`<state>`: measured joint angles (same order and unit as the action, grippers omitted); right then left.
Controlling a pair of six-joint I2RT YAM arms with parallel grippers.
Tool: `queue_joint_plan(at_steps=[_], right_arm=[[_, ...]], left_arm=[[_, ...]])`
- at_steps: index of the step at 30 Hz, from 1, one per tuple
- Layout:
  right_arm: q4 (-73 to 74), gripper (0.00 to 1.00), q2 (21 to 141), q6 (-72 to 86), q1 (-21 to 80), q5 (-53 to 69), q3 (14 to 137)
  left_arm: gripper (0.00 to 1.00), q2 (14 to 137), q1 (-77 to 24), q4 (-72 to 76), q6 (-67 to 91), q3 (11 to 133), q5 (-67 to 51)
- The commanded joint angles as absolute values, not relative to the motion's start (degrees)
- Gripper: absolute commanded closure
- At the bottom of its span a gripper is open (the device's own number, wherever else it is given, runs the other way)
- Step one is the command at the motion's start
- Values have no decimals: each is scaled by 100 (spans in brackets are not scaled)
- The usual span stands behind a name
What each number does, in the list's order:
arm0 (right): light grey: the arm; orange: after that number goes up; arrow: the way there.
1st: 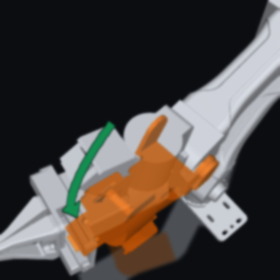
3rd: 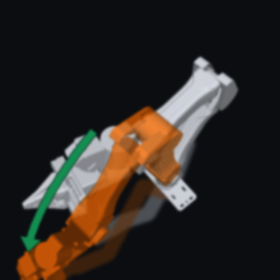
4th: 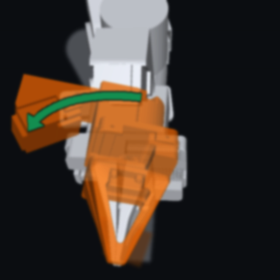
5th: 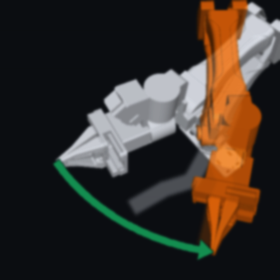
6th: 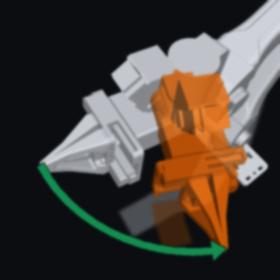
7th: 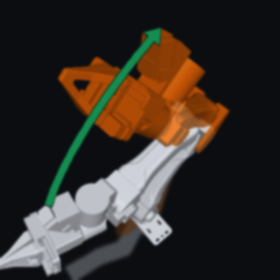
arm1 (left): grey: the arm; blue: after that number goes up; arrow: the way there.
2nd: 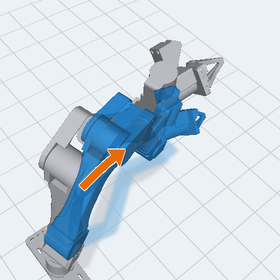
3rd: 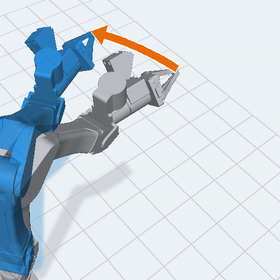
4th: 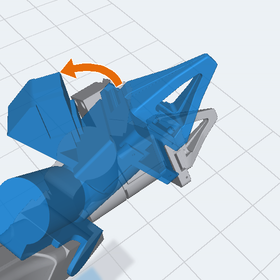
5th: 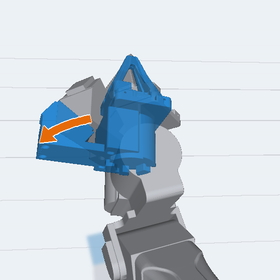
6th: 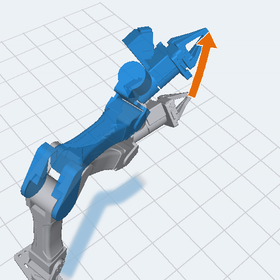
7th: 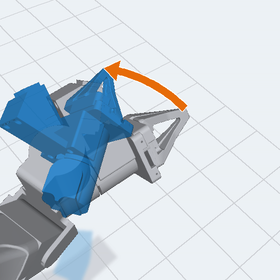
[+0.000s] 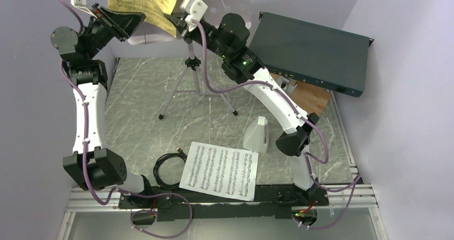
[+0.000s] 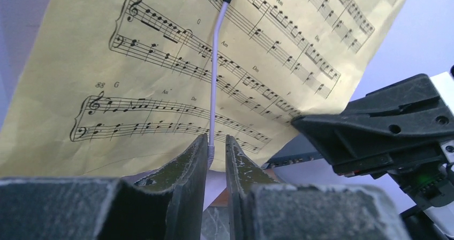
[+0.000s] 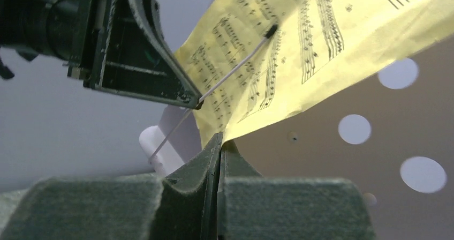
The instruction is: Set up the instrument practice props
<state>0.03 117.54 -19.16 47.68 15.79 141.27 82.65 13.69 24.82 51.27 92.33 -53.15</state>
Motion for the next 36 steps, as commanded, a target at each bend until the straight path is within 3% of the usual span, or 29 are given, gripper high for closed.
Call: queue_joint_plan(at_steps=[1, 9, 20, 29, 36], right_arm=[[710, 100, 11889, -2760, 4657, 1992, 14550], [383, 100, 11479, -2694, 4546, 1914, 13801], [-262, 100, 11420, -2100, 4465, 1960, 13720], [-230, 100, 11478, -2093, 4418, 1911, 13906], [-19, 100, 11478, -2292, 4286, 2045, 14004]], left_arm=[[76, 8248, 1347, 3075, 5476, 9329, -5659], [76, 8438, 1344, 3636, 5948, 9322, -5772], [76, 8510, 1310, 3888, 6001, 9346, -5954], [98, 8392, 1290, 3831, 5687, 9167, -5730], [100, 8020, 1293, 4957, 5395, 8390, -5379]])
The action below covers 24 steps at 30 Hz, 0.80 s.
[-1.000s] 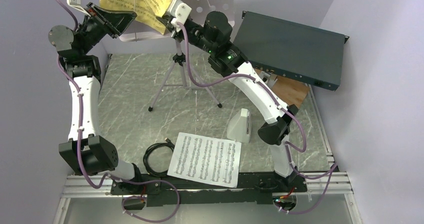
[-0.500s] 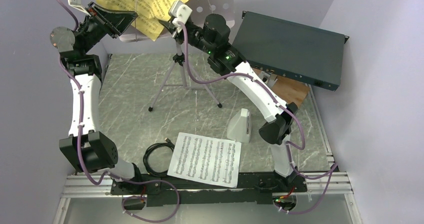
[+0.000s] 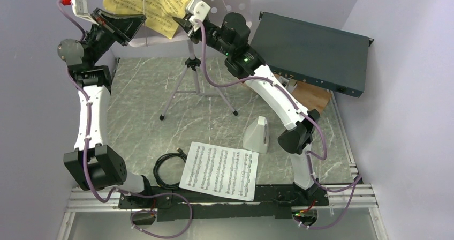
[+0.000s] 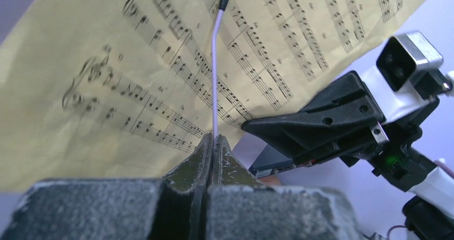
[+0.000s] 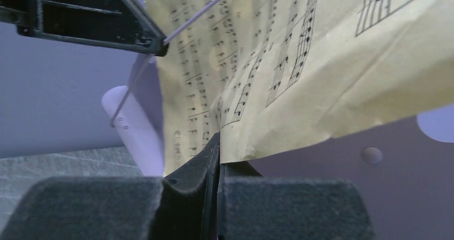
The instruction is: Set up the instrument practice props
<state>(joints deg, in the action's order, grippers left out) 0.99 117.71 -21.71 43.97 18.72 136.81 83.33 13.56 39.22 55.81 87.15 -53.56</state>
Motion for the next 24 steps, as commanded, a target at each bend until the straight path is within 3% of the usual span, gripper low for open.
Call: queue_joint_plan(at_steps=[1, 13, 24], right_arm=[[99, 100, 11470, -2328, 4270, 2072, 14023], [1224, 100, 11509, -3139, 4043, 2679, 14511], [1523, 100, 11837, -3817, 4098, 2720, 15145]], left_arm=[[100, 8009, 1300, 5226, 5441, 8301, -5345], [100, 8170, 1301, 6858, 5862, 7890, -5247], [100, 8256, 1299, 6895, 5962, 7937, -5405]])
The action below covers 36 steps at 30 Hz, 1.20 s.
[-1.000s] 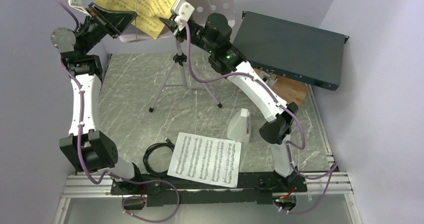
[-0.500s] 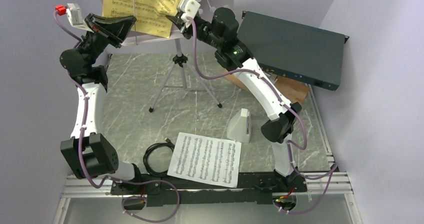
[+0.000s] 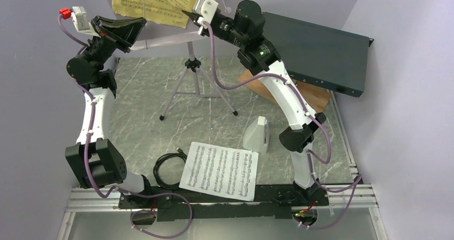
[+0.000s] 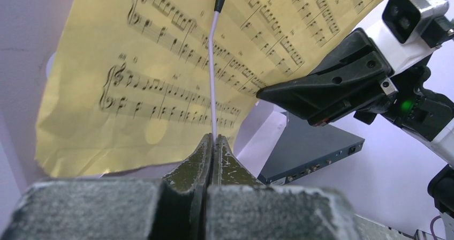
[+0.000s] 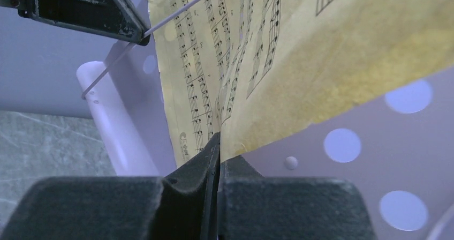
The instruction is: Set up the instrument practice props
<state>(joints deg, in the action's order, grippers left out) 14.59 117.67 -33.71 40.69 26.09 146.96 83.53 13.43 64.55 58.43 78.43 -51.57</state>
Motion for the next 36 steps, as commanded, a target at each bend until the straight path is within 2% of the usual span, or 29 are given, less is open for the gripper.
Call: queue_joint_plan(at_steps=[1, 2, 3, 9, 11, 13, 15, 17, 21, 26, 28, 31, 36], right_arm=[[1544, 100, 11806, -3856, 4104, 2736, 15126], [1536, 100, 11756, -3861, 4104, 2760, 15074], [1484, 100, 11711, -3834, 4098, 2778, 14977], [1355, 100, 11747, -3632, 4078, 2808, 14977], [1294, 100, 11758, -3523, 4049, 2865, 14945], [1193, 100, 11757, -3403, 4026, 2900, 14905], [1098, 100, 11737, -3319, 4017, 2900, 14845], [1051, 100, 11735, -3276, 4010, 2901, 14815], [1025, 100, 11669, -3255, 4002, 2866, 14739], [975, 100, 11620, -3148, 3943, 2929, 14626], [965, 100, 11607, -3108, 3929, 2971, 14604], [927, 100, 11580, -3047, 3924, 3005, 14553], [861, 100, 11582, -3004, 3921, 3023, 14534]], left_arm=[[100, 8253, 1296, 6846, 5940, 7939, -5440], [100, 8239, 1299, 6771, 5929, 7948, -5530], [96, 8224, 1301, 6630, 5906, 7960, -5597], [44, 7828, 1308, 5598, 5549, 7887, -5593], [34, 7596, 1364, 4960, 5244, 7908, -5676], [20, 7477, 1502, 4437, 5222, 8018, -5864], [14, 7390, 1685, 3851, 5181, 8144, -5944], [11, 7343, 1905, 3010, 5094, 8372, -5867], [14, 7380, 2397, 1003, 5112, 9255, -5369], [20, 7475, 2685, 702, 5661, 9655, -5013], [22, 7579, 2744, 819, 5978, 9733, -4868], [27, 7879, 2747, 1770, 6834, 9789, -4997], [28, 8550, 2728, 3386, 8522, 9935, -5435]])
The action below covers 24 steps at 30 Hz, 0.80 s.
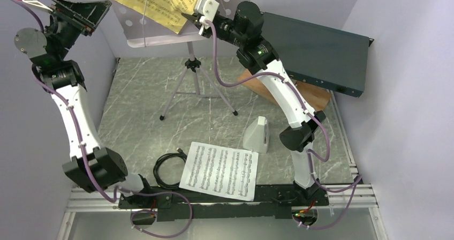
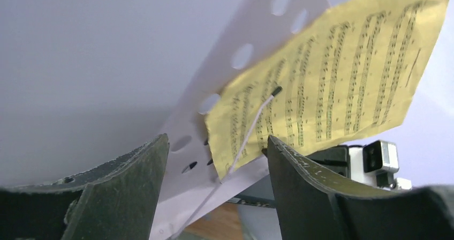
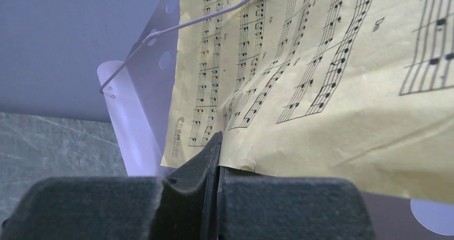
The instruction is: Set up the instrument practice props
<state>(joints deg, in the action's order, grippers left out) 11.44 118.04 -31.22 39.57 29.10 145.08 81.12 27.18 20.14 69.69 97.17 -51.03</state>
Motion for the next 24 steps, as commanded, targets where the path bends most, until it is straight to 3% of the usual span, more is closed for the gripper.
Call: queue_joint_plan(at_steps=[1, 4, 13, 14, 16, 18, 22, 24], right_arm=[[851, 100, 11584, -3006, 3919, 3026, 14536], [846, 100, 11564, -3007, 3919, 3032, 14505], [851, 100, 11512, -3031, 3911, 3033, 14442], [848, 100, 11512, -3024, 3911, 3037, 14441], [852, 100, 11514, -3027, 3906, 3041, 14440], [865, 100, 11509, -3025, 3911, 3041, 14440], [887, 100, 11497, -3033, 3898, 3031, 14417], [892, 100, 11485, -3033, 3902, 3028, 14406]], left_arm=[[29, 8643, 2717, 3645, 8751, 9947, -5476], [38, 8727, 2661, 3834, 8802, 9951, -5470], [45, 8647, 2183, 3041, 7730, 10206, -5292], [43, 8524, 2185, 2687, 7424, 10156, -5198], [27, 8155, 2181, 1574, 6569, 10113, -4752], [18, 7827, 2185, 897, 5919, 10095, -4199], [17, 7783, 2190, 26, 5460, 10575, -4047], [24, 7795, 2196, 287, 5758, 10572, -4244]])
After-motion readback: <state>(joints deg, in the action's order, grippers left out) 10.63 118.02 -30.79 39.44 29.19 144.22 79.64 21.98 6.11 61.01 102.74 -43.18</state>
